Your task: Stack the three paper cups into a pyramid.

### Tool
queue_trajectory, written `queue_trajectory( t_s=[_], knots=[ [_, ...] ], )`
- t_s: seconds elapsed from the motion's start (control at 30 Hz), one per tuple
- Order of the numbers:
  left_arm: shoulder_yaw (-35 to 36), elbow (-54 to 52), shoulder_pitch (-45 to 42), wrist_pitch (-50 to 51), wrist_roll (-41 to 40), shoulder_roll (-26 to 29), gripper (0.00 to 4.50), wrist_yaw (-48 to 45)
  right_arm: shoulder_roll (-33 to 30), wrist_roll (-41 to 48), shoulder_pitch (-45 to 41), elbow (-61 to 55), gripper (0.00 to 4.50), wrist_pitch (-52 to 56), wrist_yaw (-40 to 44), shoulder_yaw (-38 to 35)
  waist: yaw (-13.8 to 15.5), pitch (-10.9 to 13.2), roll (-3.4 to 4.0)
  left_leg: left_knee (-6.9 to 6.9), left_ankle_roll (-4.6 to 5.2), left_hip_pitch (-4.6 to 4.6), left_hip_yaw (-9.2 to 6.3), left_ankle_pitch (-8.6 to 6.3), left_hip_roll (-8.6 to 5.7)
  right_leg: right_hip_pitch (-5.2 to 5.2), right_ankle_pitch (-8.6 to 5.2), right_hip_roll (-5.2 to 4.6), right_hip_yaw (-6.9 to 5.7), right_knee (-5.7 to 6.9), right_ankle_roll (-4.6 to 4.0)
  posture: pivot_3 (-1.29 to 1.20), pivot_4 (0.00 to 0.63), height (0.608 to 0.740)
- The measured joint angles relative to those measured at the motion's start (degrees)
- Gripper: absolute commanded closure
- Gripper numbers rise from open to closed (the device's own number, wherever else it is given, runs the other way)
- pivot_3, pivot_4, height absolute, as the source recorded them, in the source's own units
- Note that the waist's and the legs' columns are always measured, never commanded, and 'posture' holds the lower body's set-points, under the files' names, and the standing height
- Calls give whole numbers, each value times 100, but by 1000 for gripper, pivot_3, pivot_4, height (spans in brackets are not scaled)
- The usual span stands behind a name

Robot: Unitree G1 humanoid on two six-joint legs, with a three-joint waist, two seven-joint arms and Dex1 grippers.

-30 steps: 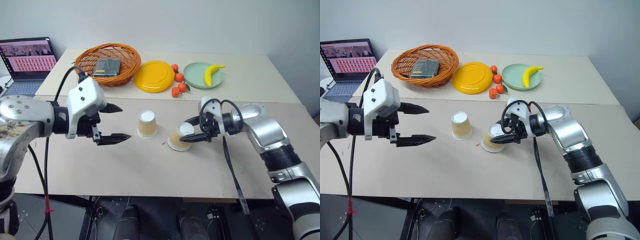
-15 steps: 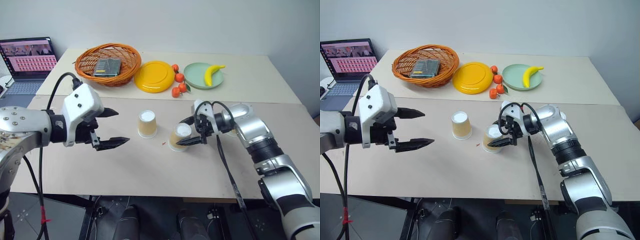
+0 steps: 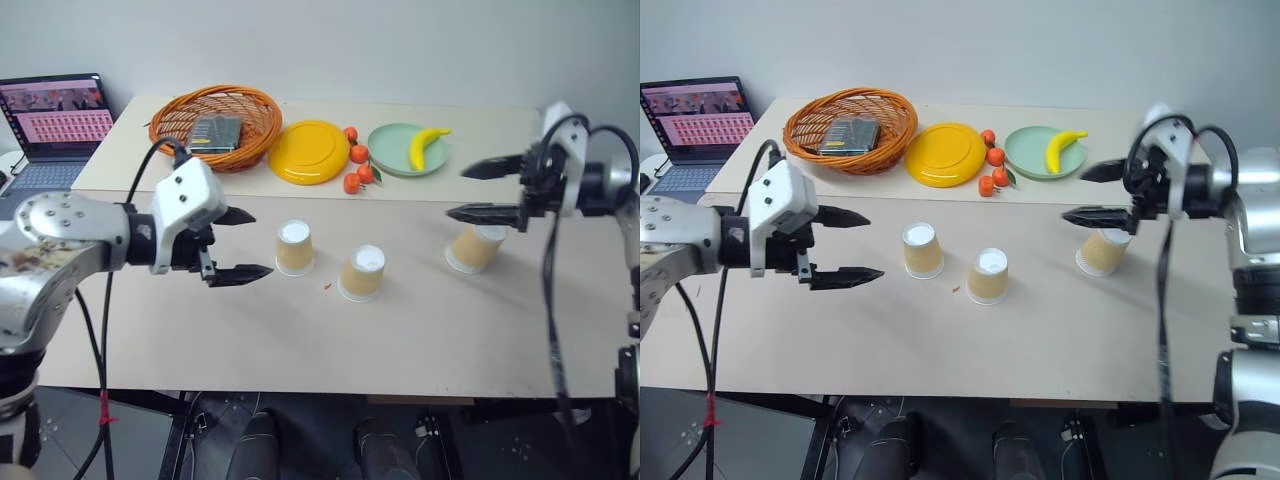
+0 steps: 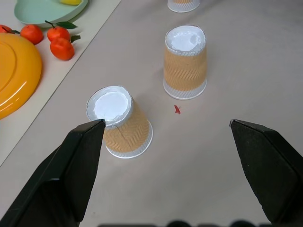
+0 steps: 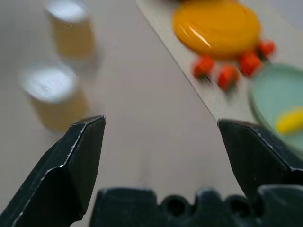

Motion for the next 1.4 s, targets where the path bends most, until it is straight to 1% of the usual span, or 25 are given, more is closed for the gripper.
queue_trajectory(
  t_s=[0.07,0.13,0.27,0.43,0.63,0.8,1.0,1.17,1.23,1.27,1.33,1.37,1.4],
  knots=[
    [-101,130,-102,-64,73,-47,0,-72,4,-154,435,339,62,-257,-375,-75,-15,4,6,-2,0,-6,2,0,-2,-6,0,-1,4,1,1,0,150,732],
    [-198,233,-173,-159,149,-78,0,-152,10,-176,652,471,62,-429,-560,-162,-63,12,23,-4,1,-6,7,0,-4,-10,0,-3,11,5,1,0,150,732],
    [-358,357,-336,-291,262,-151,0,-325,11,-162,1185,806,62,-741,-972,-563,-96,12,24,-12,1,1,4,1,-3,-5,0,-1,10,4,1,0,150,732],
    [-459,510,-367,-402,389,-200,0,-438,36,-131,1313,944,62,-805,-1091,-658,-184,12,23,-6,1,5,3,1,-3,2,1,-1,10,6,3,0,150,732],
    [-477,511,-371,-404,421,-236,0,-439,405,-115,1101,895,62,-780,-1082,-583,-196,12,23,-6,1,5,2,1,-3,2,1,-1,10,6,3,0,150,732],
    [-427,491,-322,-382,425,-202,0,-417,662,-119,566,896,62,-672,-981,-378,-188,12,24,-6,1,5,1,1,-3,2,1,-1,9,5,3,0,150,732],
    [-262,401,-129,-346,419,-71,0,-353,951,-247,-107,1462,62,-693,-956,-126,-174,12,24,-8,1,4,0,1,-4,2,1,-1,7,4,3,0,150,732],
    [-137,289,-35,-236,408,-37,0,-266,1008,-352,-342,1837,62,-787,-856,-86,-139,13,24,-9,1,2,-1,1,-5,1,1,-2,6,3,3,0,150,732],
    [-64,251,-2,-223,401,-20,0,-239,1013,-365,-360,1911,598,-798,-818,-86,-151,13,24,-9,1,3,-1,1,-4,1,1,-2,6,4,3,0,150,732],
    [-60,227,10,-218,397,0,0,-230,1018,-379,-360,1934,753,-798,-811,-86,-157,13,24,-9,1,3,-1,1,-4,1,1,-2,6,4,3,0,150,732],
    [-48,173,58,-208,390,5,0,-208,1031,-398,-360,1997,1448,-800,-792,-81,-170,13,24,-8,1,3,-1,1,-4,1,1,-2,7,4,3,0,150,732],
    [-49,168,78,-203,387,5,0,-201,1031,-401,-362,1998,1664,-804,-777,-81,-173,12,24,-8,1,3,-1,1,-4,1,1,-2,6,5,2,0,150,732],
    [-49,166,82,-199,385,5,0,-199,1031,-405,-362,2000,1664,-805,-770,-81,-175,13,24,-8,1,3,-1,1,-4,2,1,-2,5,5,2,0,150,732]
  ],
)
